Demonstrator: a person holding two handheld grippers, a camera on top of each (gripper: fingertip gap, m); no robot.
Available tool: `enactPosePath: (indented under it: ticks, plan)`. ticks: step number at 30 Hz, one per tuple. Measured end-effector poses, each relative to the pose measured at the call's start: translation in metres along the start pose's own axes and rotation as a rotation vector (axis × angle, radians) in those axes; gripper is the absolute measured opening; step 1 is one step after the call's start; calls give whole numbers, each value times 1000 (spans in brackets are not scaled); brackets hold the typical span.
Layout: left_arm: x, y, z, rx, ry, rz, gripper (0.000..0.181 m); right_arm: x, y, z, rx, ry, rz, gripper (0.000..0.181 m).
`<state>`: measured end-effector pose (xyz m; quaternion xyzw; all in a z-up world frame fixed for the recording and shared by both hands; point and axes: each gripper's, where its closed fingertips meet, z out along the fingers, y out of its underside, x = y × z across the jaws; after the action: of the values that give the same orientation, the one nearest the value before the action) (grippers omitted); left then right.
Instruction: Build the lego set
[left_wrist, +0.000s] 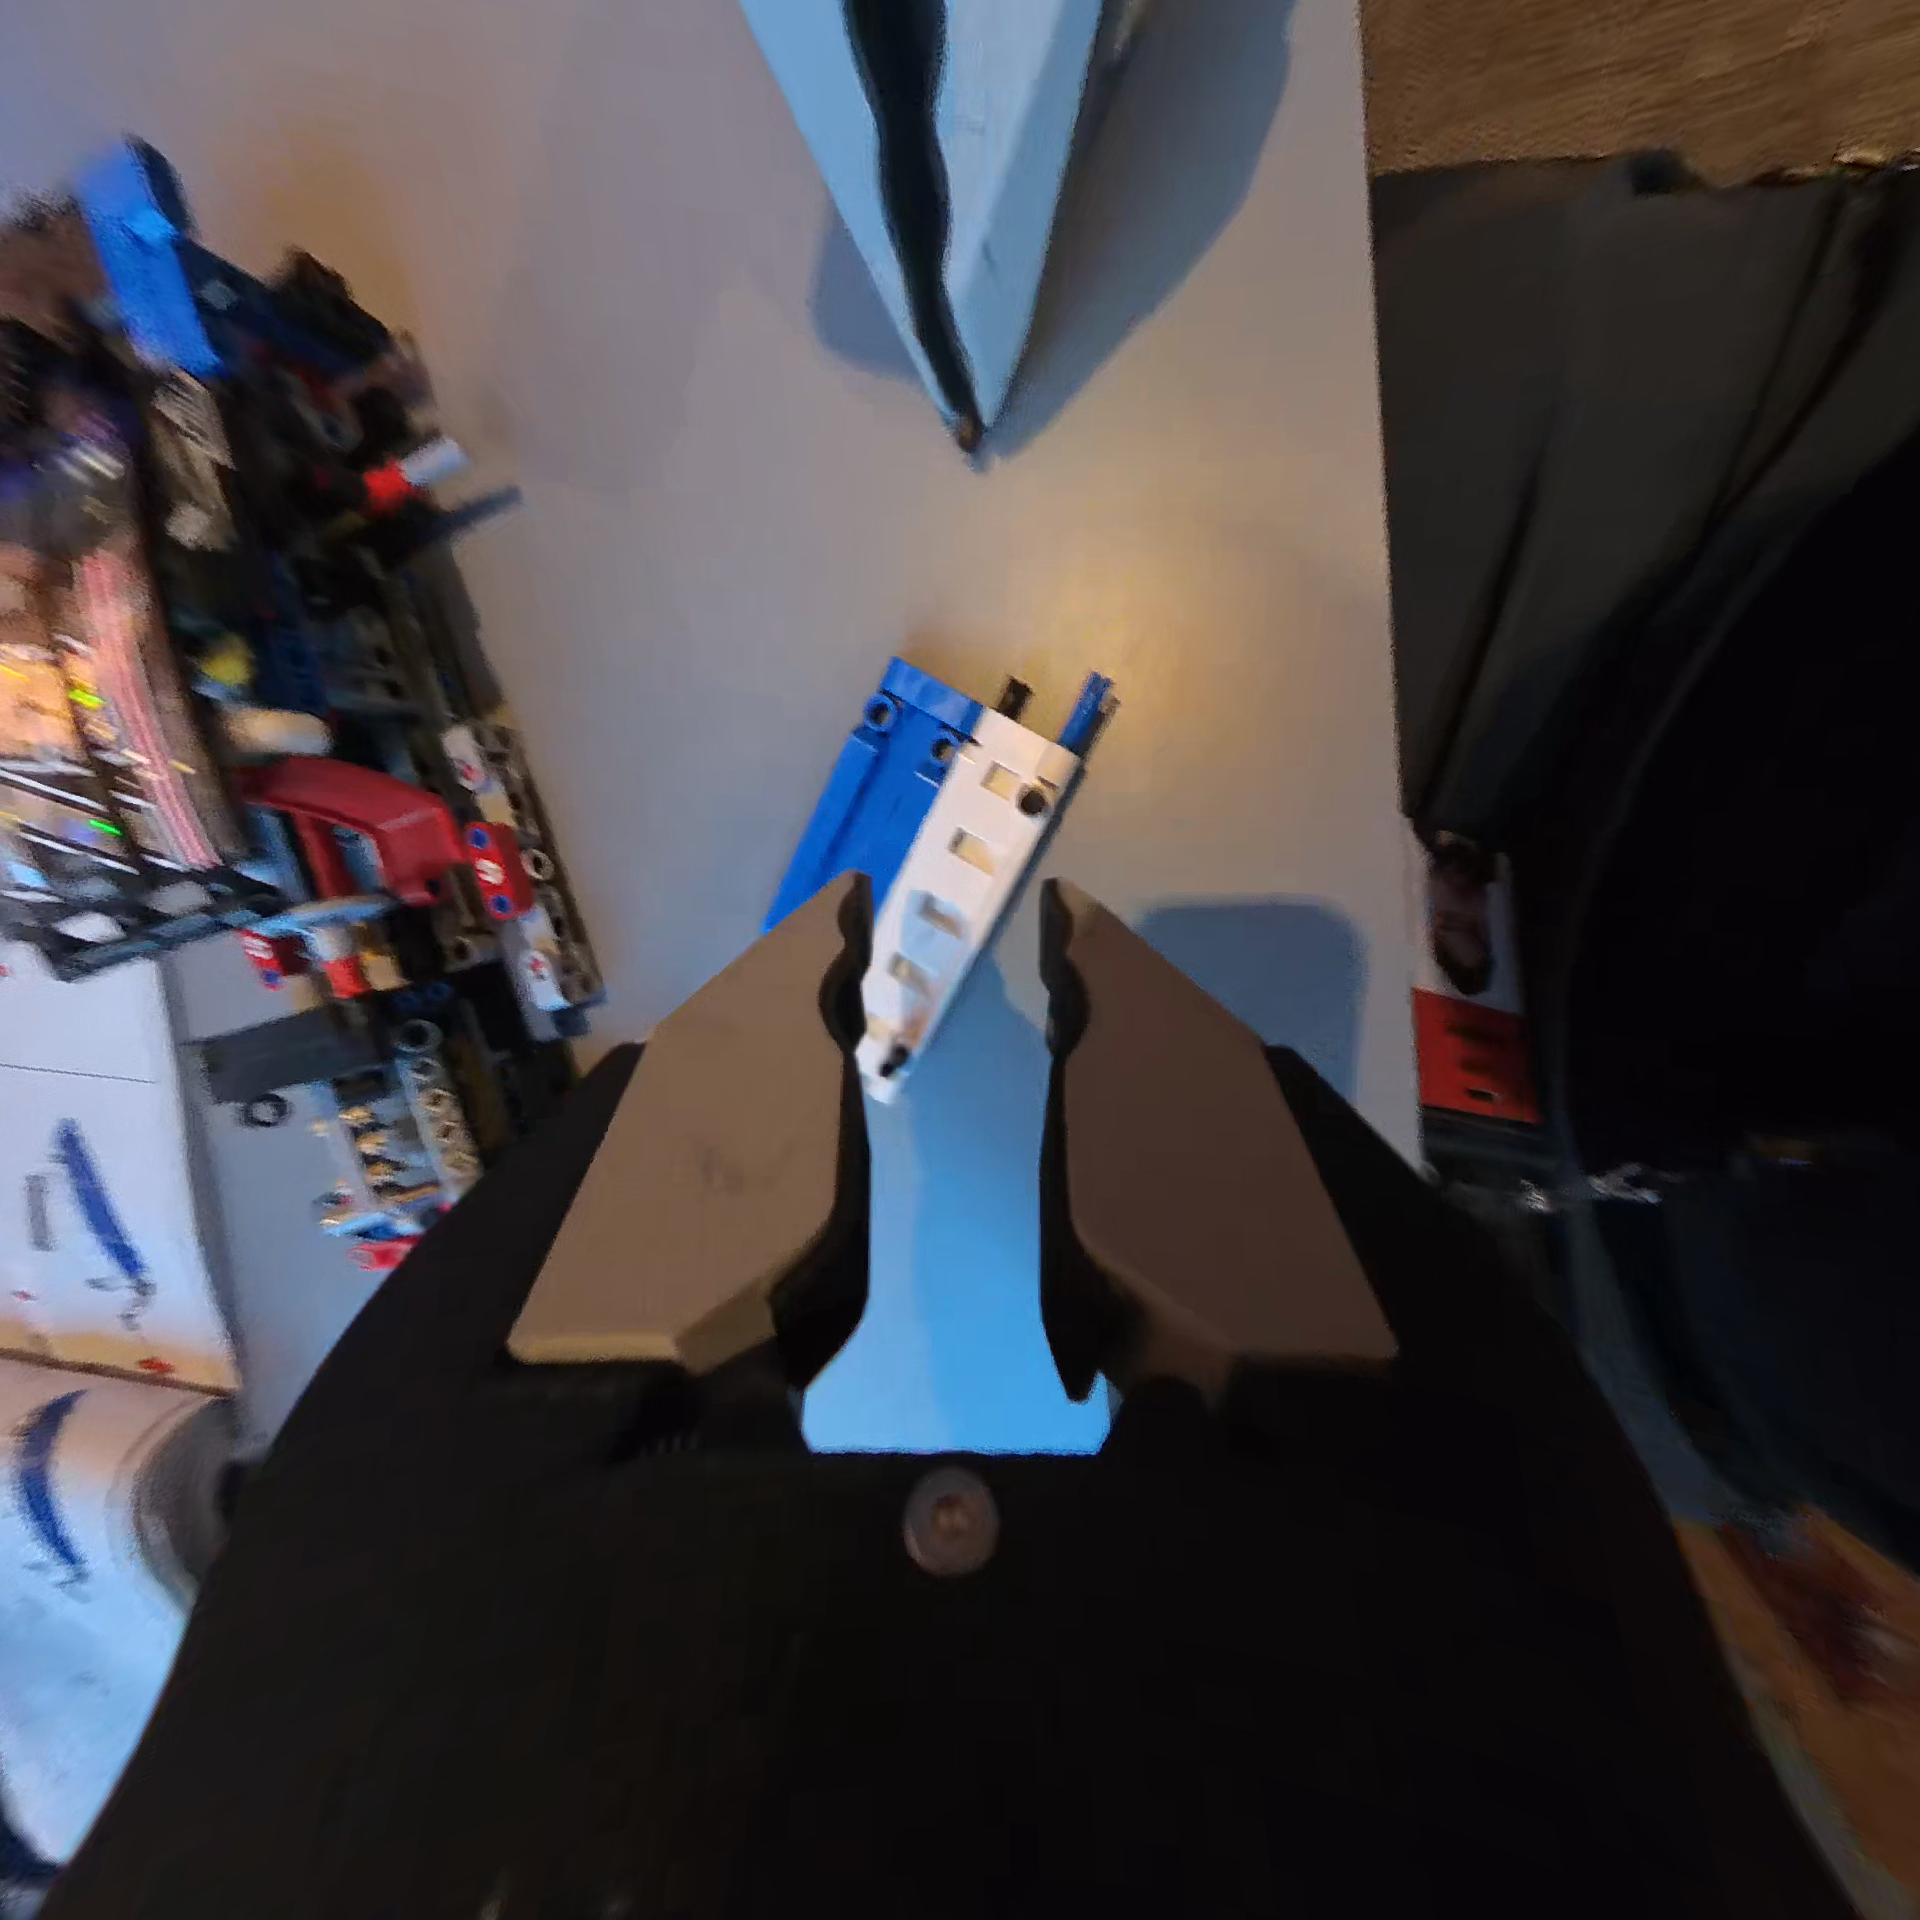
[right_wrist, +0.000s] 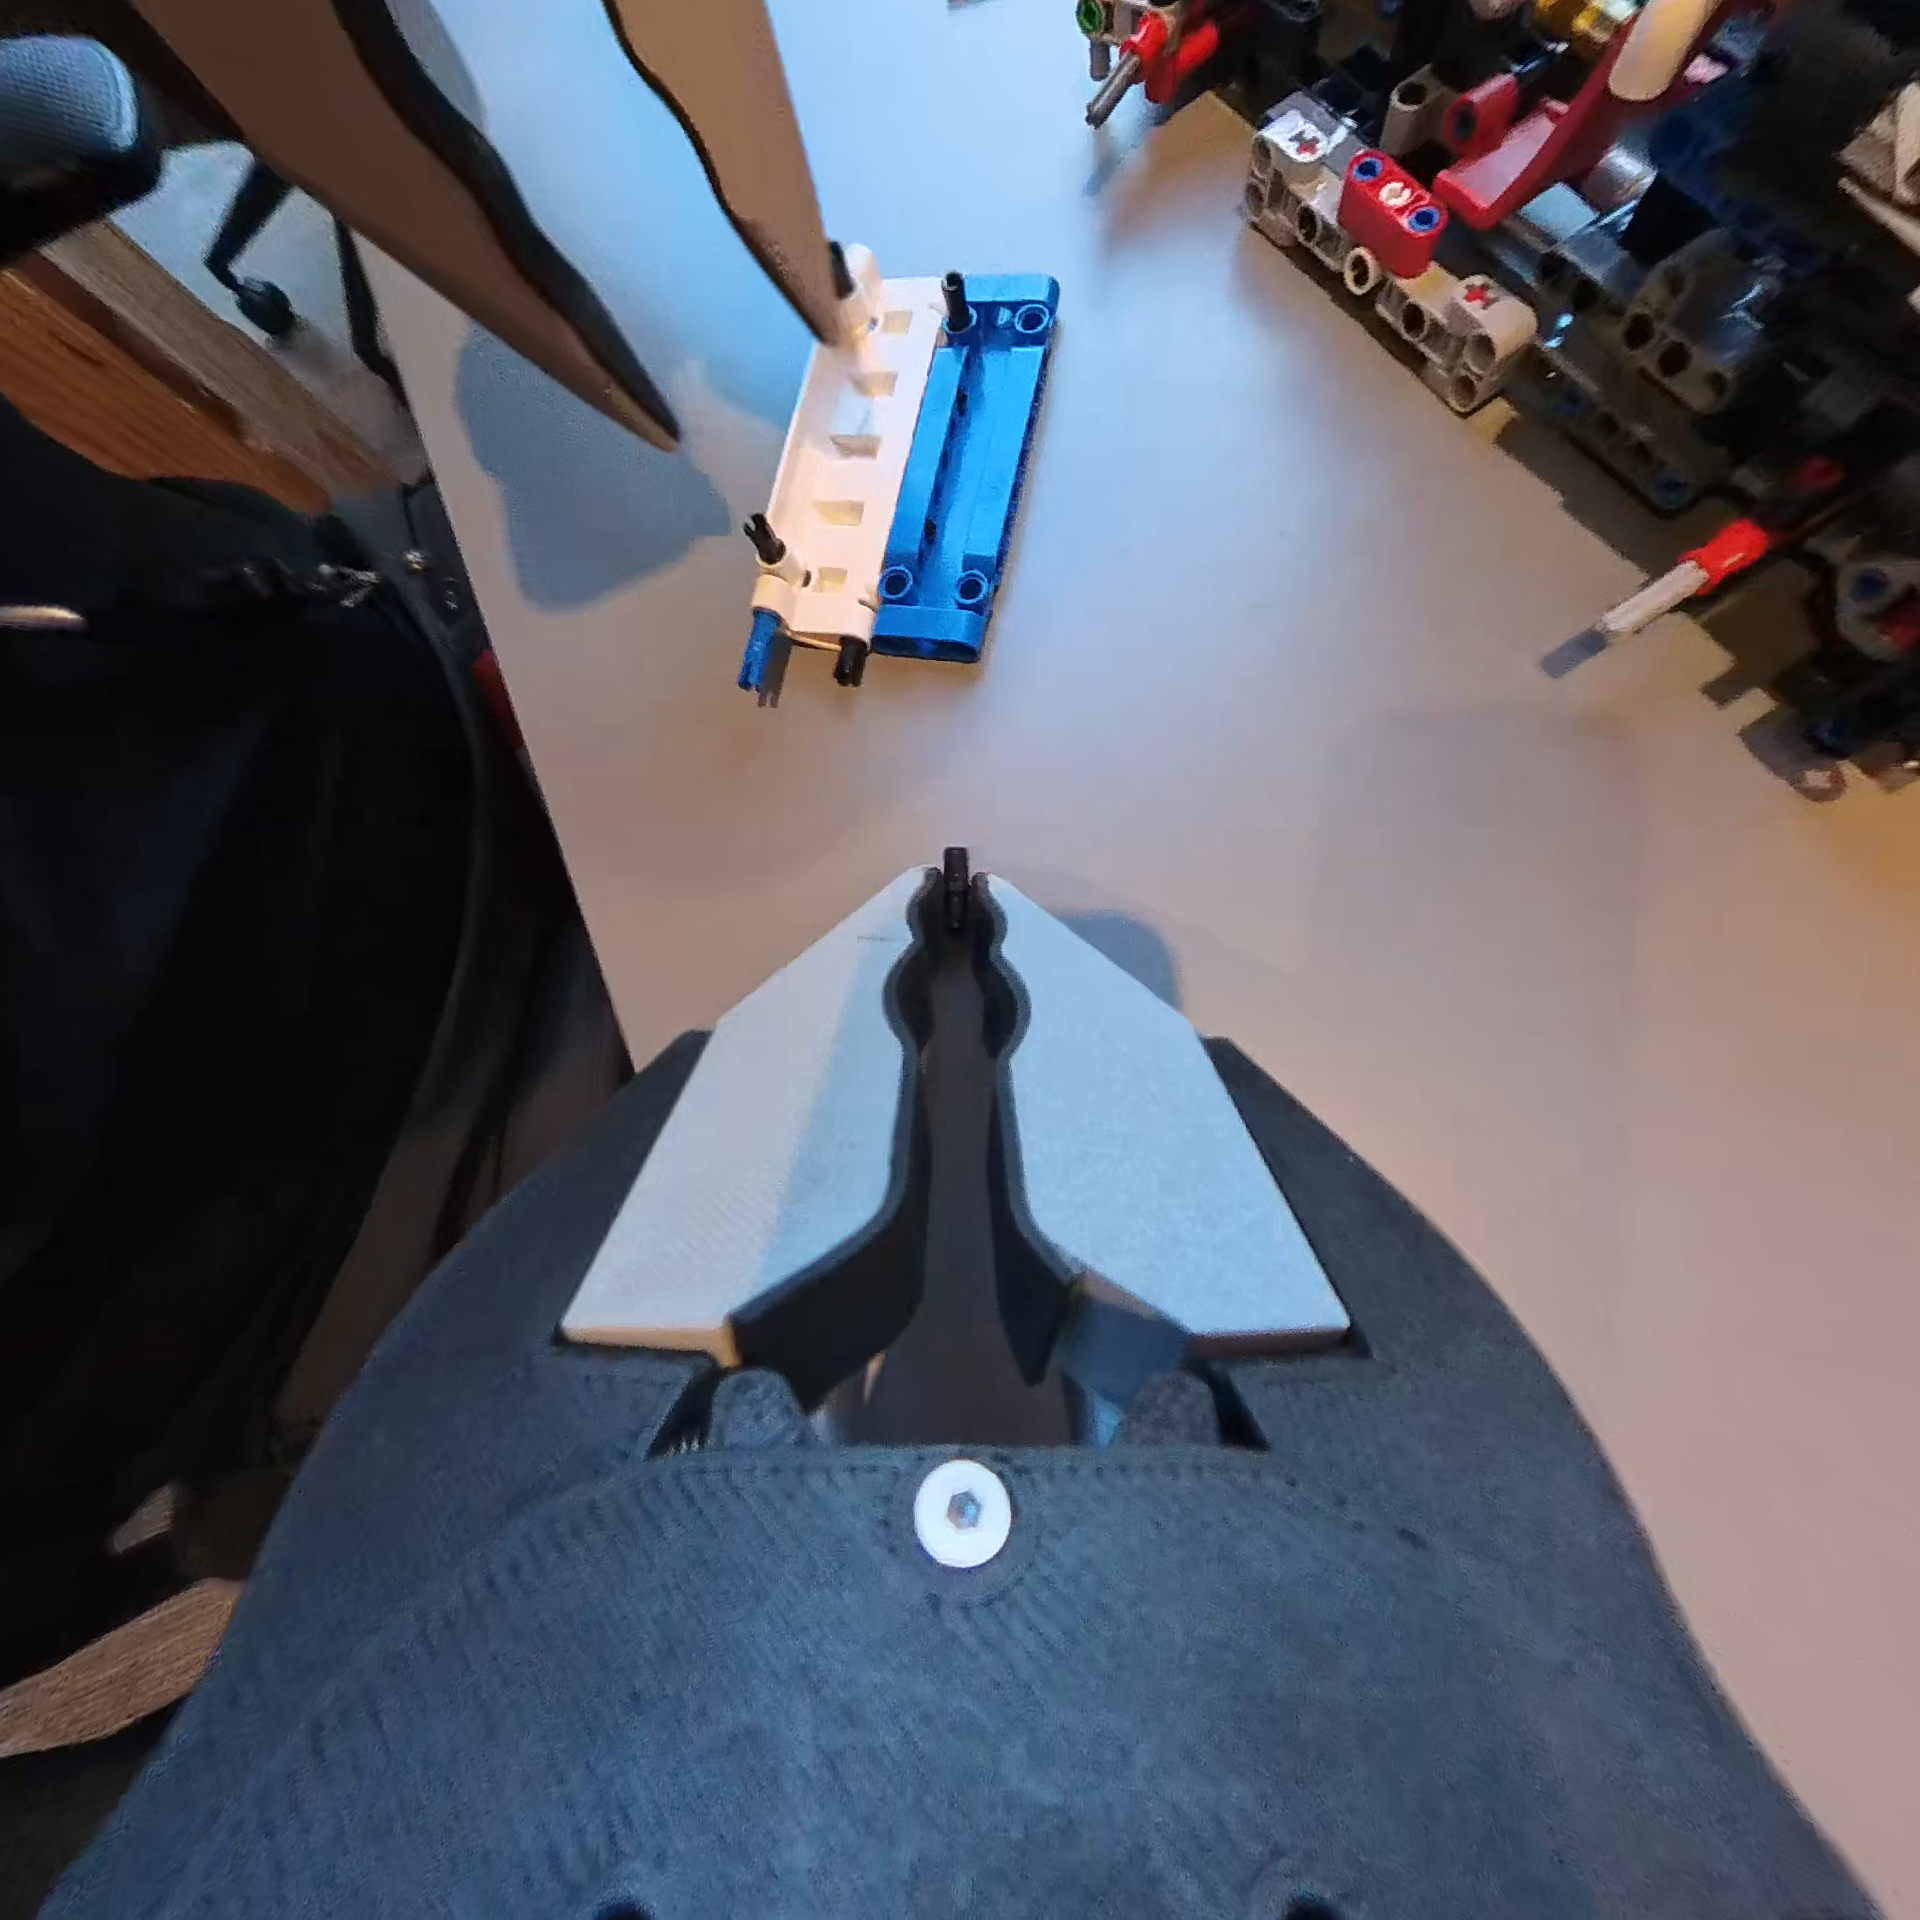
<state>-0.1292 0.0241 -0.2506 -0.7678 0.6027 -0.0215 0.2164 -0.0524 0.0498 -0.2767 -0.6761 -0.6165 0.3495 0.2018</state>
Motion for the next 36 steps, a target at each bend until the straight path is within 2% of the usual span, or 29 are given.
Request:
enactPosePath:
  ticks: [2, 5, 7, 9, 13, 16, 18, 25, 28, 30, 33, 36]
  plan:
    - [-8, -14, 3, 48, -67, 51, 29, -7, -12, -5, 66, -69, 72, 2]
    - [-1, -43, 8, 193, -99, 190, 27, -16, -32, -16, 170, -214, 220, 2]
    - [-16, -56, 7, 266, -248, 274, 17, -17, -37, -19, 200, -282, 309, 1]
    - [-17, -60, 8, 293, -286, 322, 17, -17, -39, -20, 219, -347, 394, 2]
    - [-9, -64, 18, 316, -240, 317, 23, -16, -41, -19, 247, -422, 488, 2]
    - [-10, -64, 22, 308, -254, 334, 19, -16, -38, -15, 225, -429, 492, 2]
    - [-8, -66, 22, 326, -258, 344, 7, -17, -39, -13, 223, -437, 498, 2]
    - [-11, -61, 32, 296, -314, 383, 2, -14, -38, -5, 200, -449, 521, 2]
    - [-12, -57, 35, 280, -298, 350, 2, -12, -38, -2, 203, -418, 481, 2]
    - [-15, -55, 37, 272, -277, 309, 1, -10, -39, -2, 208, -351, 385, 4]
    - [-17, -51, 39, 291, -225, 243, 2, -14, -40, -5, 220, -225, 134, 23]
    - [-16, -48, 39, 311, -175, 206, 1, -8, -40, -5, 208, -16, -118, 23]
